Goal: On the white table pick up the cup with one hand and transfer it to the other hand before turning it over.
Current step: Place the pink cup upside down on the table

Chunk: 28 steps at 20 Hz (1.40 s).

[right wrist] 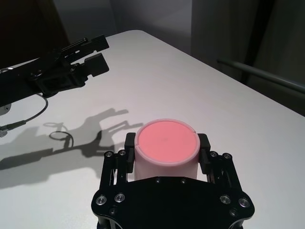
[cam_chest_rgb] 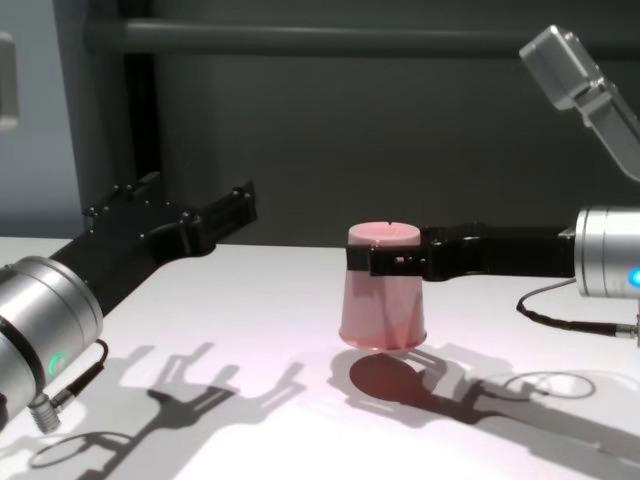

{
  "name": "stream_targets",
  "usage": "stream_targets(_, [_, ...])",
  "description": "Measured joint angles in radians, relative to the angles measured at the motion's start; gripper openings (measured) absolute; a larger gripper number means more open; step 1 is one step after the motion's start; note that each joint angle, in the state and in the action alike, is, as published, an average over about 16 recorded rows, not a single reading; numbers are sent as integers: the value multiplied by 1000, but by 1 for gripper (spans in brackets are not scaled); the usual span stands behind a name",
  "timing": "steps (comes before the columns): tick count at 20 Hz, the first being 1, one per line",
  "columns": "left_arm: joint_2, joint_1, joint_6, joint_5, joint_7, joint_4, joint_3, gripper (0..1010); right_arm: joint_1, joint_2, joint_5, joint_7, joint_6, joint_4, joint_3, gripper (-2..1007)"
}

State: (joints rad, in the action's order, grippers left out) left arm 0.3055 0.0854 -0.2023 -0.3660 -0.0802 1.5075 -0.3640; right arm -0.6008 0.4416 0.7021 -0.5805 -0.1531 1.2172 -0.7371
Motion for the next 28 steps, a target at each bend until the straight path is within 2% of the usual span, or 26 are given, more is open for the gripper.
stream_targets(5, [0, 0, 0, 0, 0, 0, 0, 1001, -2, -11, -26, -14, 30, -26, 0, 743])
stream_targets(10, [0, 0, 0, 0, 0, 0, 0, 1001, 1, -19, -42, -27, 47, -48, 3, 743])
stream_targets(18, [0, 0, 0, 0, 0, 0, 0, 1001, 12, -28, -54, -40, 49, -64, 15, 743])
stream_targets(28, [0, 0, 0, 0, 0, 0, 0, 1001, 28, -36, -58, -49, 47, -66, 41, 743])
